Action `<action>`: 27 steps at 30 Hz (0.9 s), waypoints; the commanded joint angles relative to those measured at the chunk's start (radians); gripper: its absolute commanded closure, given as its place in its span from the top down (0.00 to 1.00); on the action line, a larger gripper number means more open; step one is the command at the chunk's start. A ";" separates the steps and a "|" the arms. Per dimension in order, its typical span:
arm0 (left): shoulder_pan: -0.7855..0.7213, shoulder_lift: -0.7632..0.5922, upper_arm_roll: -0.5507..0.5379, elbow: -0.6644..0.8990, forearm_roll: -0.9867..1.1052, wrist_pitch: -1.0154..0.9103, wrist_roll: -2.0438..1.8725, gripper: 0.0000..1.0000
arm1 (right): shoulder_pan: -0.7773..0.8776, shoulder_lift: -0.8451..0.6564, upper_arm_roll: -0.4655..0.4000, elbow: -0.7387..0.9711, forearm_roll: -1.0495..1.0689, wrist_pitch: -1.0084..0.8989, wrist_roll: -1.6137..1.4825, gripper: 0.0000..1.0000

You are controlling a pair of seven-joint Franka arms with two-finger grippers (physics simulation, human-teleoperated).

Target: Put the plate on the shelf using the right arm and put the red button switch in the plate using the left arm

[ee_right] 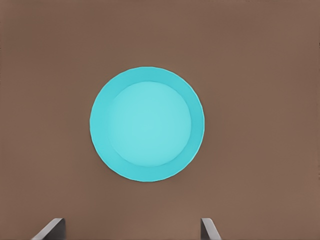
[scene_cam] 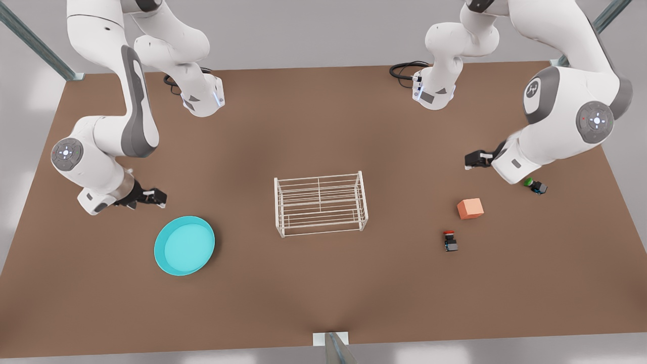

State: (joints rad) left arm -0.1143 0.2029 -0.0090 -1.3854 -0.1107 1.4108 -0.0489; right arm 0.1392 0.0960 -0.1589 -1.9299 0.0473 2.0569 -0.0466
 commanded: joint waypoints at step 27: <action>0.010 0.086 0.009 0.095 0.034 -0.003 0.043 1.00 | -0.366 0.663 0.154 0.489 0.152 -0.096 -0.546 1.00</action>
State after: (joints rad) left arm -0.1081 0.2845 -0.0022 -1.2910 -0.0761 1.4062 -0.0126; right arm -0.2206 0.7461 -0.0115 -1.4517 0.2171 1.9442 -0.3242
